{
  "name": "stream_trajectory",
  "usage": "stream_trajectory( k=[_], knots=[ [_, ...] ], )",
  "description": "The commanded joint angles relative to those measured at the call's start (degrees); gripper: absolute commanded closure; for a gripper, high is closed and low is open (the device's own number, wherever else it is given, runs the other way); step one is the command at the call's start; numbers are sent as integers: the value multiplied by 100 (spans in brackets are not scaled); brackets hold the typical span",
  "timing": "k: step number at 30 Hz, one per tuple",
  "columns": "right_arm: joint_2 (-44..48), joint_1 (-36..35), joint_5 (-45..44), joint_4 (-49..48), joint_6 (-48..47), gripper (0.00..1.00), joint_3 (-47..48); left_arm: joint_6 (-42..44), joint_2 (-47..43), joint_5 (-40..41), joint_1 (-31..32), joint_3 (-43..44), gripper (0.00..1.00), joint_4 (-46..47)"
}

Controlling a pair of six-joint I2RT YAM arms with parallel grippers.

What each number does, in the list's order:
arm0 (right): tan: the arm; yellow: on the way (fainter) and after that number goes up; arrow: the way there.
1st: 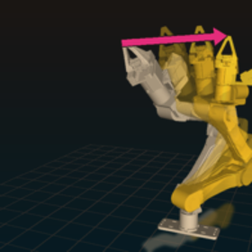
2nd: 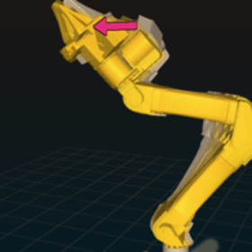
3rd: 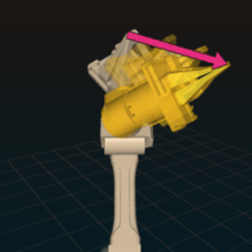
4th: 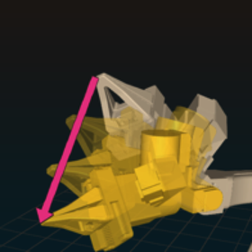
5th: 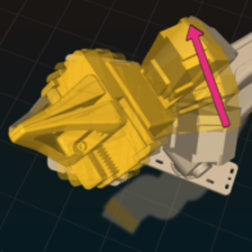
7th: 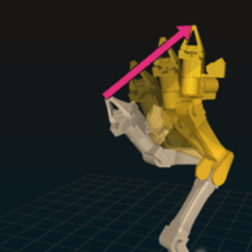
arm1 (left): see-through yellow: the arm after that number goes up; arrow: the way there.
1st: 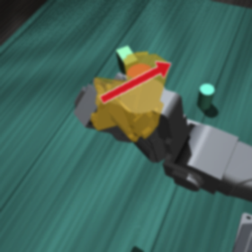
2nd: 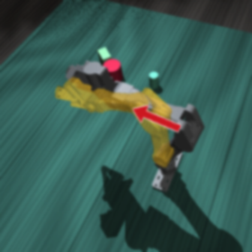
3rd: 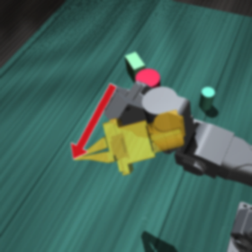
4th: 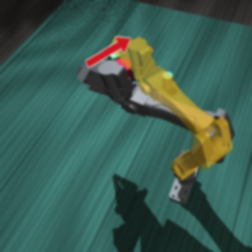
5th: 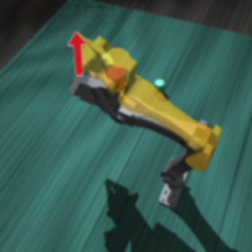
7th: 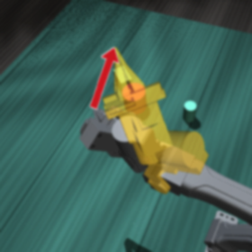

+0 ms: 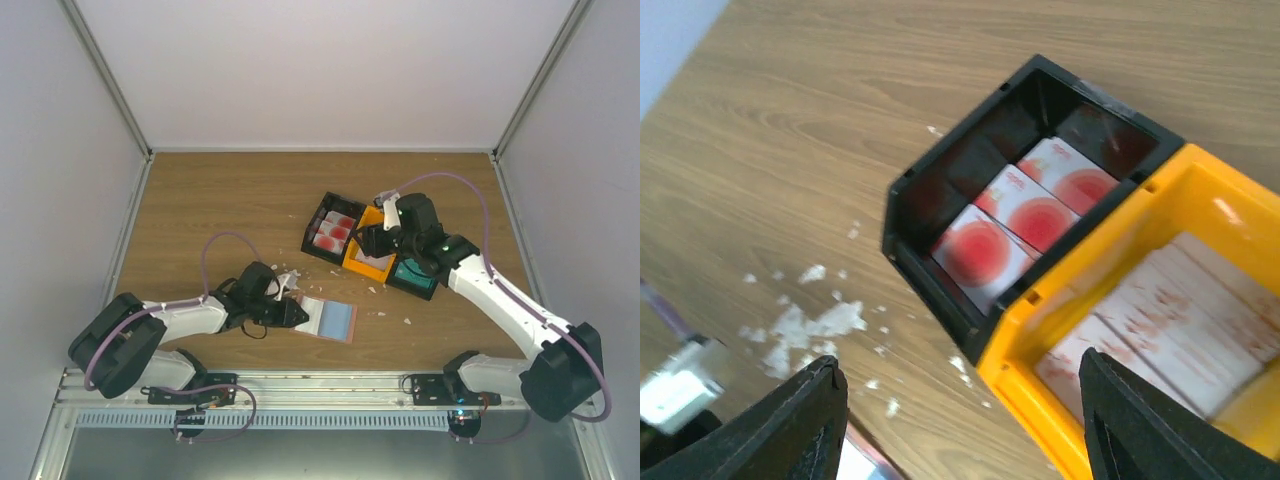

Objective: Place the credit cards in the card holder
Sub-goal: Open the card holder at the center of the board, then pick up the credit card from the storage box.

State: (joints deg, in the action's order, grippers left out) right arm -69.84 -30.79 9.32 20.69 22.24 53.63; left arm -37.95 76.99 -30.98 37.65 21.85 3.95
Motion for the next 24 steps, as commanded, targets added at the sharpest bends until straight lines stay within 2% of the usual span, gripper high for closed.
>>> stream_trajectory(
  k=[1, 4, 7, 9, 17, 24],
  knots=[
    [-113, 155, -467, 1362, -1073, 36, 367, 154, 36, -18, 82, 280, 70, 31],
    [-322, 304, -625, 1638, -1297, 37, 589, 193, 56, -58, 123, 379, 68, -11],
    [-724, 453, -699, 1903, -1578, 53, 842, 185, 90, -75, 154, 461, 67, -34],
    [-1008, 550, -912, 2016, -1677, 56, 1027, 168, 130, -77, 170, 520, 67, -34],
    [-2112, 780, -811, 1945, -1867, 52, 1765, -10, 425, 18, 181, 978, 60, -3],
    [-2454, 771, -329, 1851, -1960, 45, 2340, -388, 771, 495, 182, 1513, 60, 218]
  ],
)
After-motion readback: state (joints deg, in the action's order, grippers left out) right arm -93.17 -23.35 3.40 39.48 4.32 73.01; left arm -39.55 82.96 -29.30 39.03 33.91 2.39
